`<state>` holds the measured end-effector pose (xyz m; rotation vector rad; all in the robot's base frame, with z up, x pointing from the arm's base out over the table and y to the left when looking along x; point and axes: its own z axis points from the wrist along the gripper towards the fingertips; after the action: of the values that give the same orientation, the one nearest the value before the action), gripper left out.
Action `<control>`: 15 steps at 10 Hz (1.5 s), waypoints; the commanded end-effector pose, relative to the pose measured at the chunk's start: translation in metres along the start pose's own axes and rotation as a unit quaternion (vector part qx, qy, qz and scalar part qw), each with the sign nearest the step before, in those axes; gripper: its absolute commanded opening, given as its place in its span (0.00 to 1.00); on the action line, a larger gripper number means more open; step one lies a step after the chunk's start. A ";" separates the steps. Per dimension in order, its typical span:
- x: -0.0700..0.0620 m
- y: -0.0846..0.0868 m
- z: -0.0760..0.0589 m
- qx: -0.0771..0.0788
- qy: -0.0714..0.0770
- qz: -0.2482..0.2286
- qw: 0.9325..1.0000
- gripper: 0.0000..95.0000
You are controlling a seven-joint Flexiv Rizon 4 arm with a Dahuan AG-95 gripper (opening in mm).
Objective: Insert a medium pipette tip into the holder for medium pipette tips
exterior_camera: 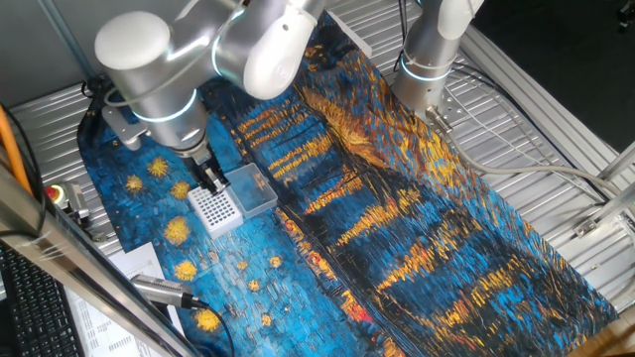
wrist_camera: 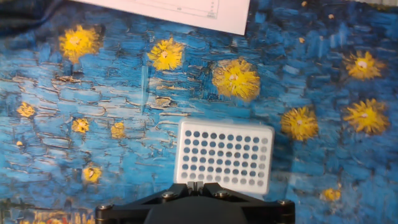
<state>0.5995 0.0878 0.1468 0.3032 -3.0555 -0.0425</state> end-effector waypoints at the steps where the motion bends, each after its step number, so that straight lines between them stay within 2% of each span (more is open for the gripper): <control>1: 0.001 0.000 -0.001 0.001 0.000 -0.005 1.000 0.00; 4: 0.001 0.000 0.000 0.001 -0.010 -0.009 1.000 0.00; 5: 0.001 0.000 0.000 0.002 -0.024 -0.013 1.000 0.00; 6: 0.001 0.000 0.000 0.002 -0.023 -0.030 0.999 0.00; 7: 0.001 0.000 0.000 0.005 -0.014 -0.037 0.999 0.00; 9: 0.001 0.000 0.000 0.003 -0.015 -0.043 0.999 0.00; 12: -0.015 0.037 0.009 0.004 -0.031 -0.008 0.999 0.00; 14: -0.023 0.050 0.011 0.004 -0.034 0.003 0.999 0.00; 15: -0.028 0.052 0.020 0.008 -0.037 0.013 0.999 0.00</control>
<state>0.6138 0.1423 0.1308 0.3040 -3.1194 -0.0325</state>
